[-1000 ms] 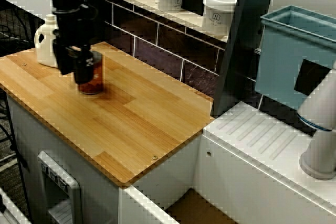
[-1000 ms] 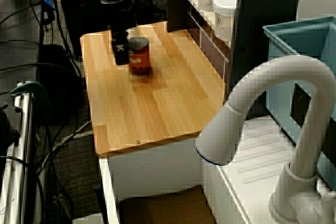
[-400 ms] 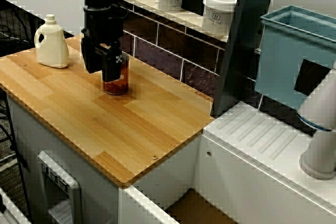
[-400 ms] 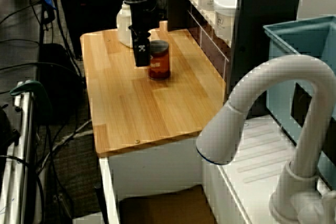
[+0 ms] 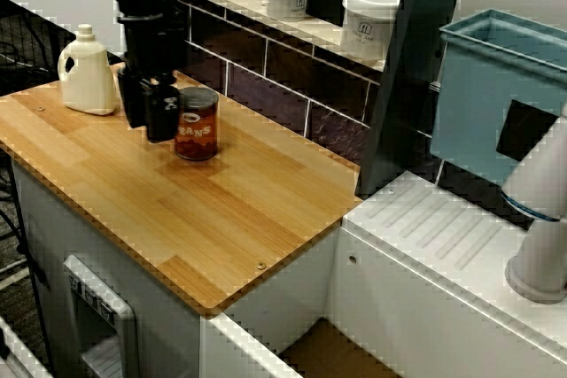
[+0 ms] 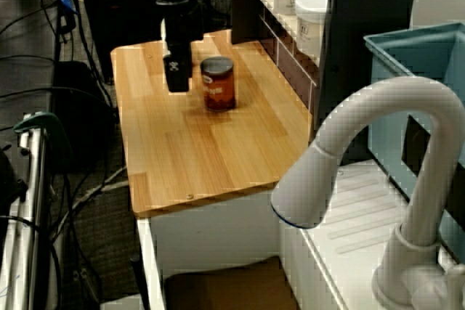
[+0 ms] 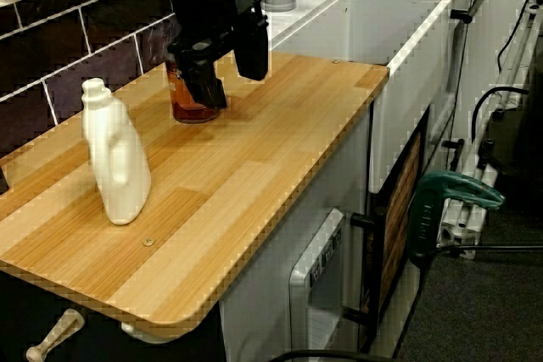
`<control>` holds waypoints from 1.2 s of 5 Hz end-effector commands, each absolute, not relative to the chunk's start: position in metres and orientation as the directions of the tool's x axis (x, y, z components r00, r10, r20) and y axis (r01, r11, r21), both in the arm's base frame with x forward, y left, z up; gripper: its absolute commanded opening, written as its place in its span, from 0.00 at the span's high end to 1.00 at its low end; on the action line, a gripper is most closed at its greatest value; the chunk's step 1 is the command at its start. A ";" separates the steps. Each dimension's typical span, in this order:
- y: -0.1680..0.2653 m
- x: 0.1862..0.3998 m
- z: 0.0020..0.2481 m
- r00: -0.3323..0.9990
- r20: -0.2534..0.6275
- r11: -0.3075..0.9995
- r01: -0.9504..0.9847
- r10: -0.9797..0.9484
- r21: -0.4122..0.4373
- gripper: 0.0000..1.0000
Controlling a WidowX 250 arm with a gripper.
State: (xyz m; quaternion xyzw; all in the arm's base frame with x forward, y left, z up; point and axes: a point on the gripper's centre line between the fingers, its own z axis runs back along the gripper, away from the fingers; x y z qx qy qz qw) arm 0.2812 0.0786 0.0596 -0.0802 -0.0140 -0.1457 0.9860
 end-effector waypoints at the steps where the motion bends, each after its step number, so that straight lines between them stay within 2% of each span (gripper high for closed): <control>1: 0.109 0.298 0.082 0.811 0.049 0.802 0.584 -0.583 -0.126 0.00; 3: 0.118 0.321 0.081 0.632 0.058 0.622 0.772 -0.773 -0.130 0.00; 6: 0.109 0.334 0.074 0.541 0.067 0.513 0.825 -0.839 -0.236 0.00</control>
